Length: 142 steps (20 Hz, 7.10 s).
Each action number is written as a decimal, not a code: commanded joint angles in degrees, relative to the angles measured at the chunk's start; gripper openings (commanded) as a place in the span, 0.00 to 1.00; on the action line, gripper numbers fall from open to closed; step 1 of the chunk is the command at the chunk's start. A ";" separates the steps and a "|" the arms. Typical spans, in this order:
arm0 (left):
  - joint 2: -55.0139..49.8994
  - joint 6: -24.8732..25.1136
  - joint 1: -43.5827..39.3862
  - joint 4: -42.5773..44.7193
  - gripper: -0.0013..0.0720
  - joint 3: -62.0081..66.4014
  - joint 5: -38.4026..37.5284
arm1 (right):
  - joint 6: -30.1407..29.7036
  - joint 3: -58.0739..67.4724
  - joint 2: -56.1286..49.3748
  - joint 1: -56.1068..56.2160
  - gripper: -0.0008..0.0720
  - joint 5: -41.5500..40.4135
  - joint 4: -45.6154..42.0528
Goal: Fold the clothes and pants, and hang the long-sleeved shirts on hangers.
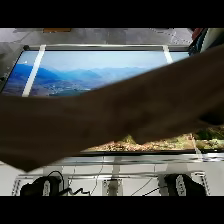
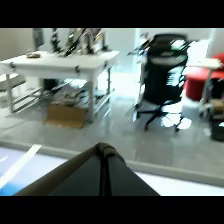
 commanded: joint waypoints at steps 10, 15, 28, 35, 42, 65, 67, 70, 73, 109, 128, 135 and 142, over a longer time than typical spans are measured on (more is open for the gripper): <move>-52.37 3.74 -7.28 -0.24 0.03 3.80 -36.96 | 7.02 -24.37 -26.80 5.53 0.03 11.47 -7.89; -69.26 5.64 -15.02 -0.24 0.03 6.49 -22.56 | 7.08 -34.56 -41.97 13.86 0.03 -12.92 -7.74; -74.88 5.70 -17.51 0.24 1.00 8.79 -4.63 | 7.56 -34.56 -48.89 17.77 0.77 -40.39 -8.55; -63.69 6.54 -3.74 12.28 0.03 8.76 -46.97 | 6.91 -34.56 -42.51 0.42 0.03 -8.46 -21.42; -46.56 10.73 4.00 13.57 0.03 0.50 -57.00 | -8.52 -43.91 -41.86 -12.96 0.03 20.96 -28.13; -43.10 6.86 3.96 12.04 0.87 -7.54 -61.31 | -18.56 -69.37 -44.52 -10.51 0.53 -9.05 -8.35; -43.10 6.86 3.98 12.11 0.87 -7.54 -64.35 | -18.99 -69.35 -45.55 -6.80 0.51 -10.73 -8.39; -43.10 6.86 4.00 14.29 0.87 -7.54 -69.05 | -19.98 -69.24 -45.62 -3.58 0.31 -13.90 -8.33; -43.10 6.86 4.00 18.53 0.87 -7.54 -73.46 | -19.98 -69.24 -45.59 -3.54 0.02 -14.53 -8.46; -61.86 27.06 4.00 -11.50 0.03 -5.99 -73.20 | -23.98 -59.74 -39.98 -3.54 0.03 5.42 5.68; -22.18 27.06 4.00 -12.79 0.03 29.55 -31.36 | -17.00 -14.16 10.62 -3.50 0.03 -12.85 15.04; -21.66 24.13 4.00 5.35 0.03 29.53 -42.49 | -1.57 -15.74 7.21 -3.54 0.03 -1.25 3.87; -48.89 19.08 2.40 3.48 0.03 26.29 -70.25 | 1.49 -31.78 -12.39 -3.34 0.03 6.25 5.16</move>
